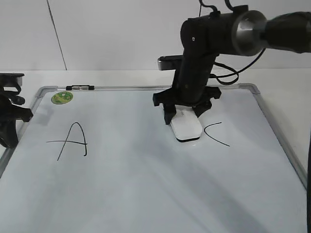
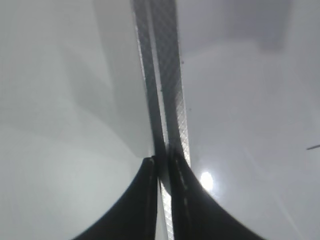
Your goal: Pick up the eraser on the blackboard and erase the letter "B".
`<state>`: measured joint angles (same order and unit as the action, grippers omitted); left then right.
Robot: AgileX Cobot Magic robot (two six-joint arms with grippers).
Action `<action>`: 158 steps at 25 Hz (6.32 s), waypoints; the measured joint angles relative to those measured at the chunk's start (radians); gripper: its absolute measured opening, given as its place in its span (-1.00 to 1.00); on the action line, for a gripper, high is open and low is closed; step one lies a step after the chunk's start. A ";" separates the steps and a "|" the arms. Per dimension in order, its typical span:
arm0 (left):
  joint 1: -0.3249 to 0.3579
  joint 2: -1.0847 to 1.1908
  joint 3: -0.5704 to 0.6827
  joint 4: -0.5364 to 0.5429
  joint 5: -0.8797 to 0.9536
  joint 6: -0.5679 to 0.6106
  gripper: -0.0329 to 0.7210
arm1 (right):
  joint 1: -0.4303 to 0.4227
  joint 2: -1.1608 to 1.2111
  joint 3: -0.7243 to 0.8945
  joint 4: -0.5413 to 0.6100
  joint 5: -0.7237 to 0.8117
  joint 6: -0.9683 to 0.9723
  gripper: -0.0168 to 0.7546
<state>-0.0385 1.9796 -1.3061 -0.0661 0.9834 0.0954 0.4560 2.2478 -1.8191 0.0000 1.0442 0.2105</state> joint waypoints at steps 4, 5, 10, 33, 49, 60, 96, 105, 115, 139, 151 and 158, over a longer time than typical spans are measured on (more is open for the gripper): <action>0.000 0.000 0.000 0.000 0.000 0.000 -0.86 | -0.037 0.004 -0.011 0.000 0.003 0.002 0.39; 0.000 0.000 0.000 0.000 0.000 0.000 -0.86 | -0.040 0.004 -0.013 0.000 0.008 0.002 0.39; 0.000 0.000 0.000 0.000 0.000 0.000 -0.86 | -0.041 0.009 -0.022 0.030 0.014 -0.008 0.39; 0.000 0.000 0.000 0.002 0.002 0.000 -0.86 | 0.048 0.011 -0.028 0.070 0.024 -0.011 0.39; 0.000 0.000 0.000 0.002 0.005 0.000 -0.86 | -0.036 0.011 -0.032 0.051 0.047 0.002 0.39; 0.000 0.000 0.000 0.002 0.005 0.000 -0.86 | 0.043 0.011 -0.034 0.056 0.094 -0.017 0.39; 0.000 0.000 0.000 0.002 0.010 0.002 -0.86 | 0.083 -0.401 0.518 0.143 -0.189 -0.211 0.39; 0.000 0.000 0.000 0.002 0.010 0.002 -0.86 | 0.083 -0.310 0.518 0.158 -0.272 -0.228 0.39; 0.000 0.000 0.000 0.002 0.010 0.002 -0.86 | 0.085 -0.293 0.518 0.078 -0.272 -0.170 0.39; 0.000 0.000 0.000 0.000 0.010 0.002 -0.86 | 0.085 -0.405 0.489 0.000 -0.209 -0.052 0.39; 0.000 0.000 0.000 -0.002 0.011 0.002 -0.86 | -0.064 -0.495 0.478 0.018 -0.132 -0.031 0.39; 0.000 0.000 0.000 -0.002 0.011 0.002 -0.86 | -0.224 -0.495 0.478 0.000 -0.032 -0.031 0.39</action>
<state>-0.0385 1.9796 -1.3061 -0.0679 0.9948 0.0977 0.2321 1.7529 -1.3410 0.0000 1.0117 0.1799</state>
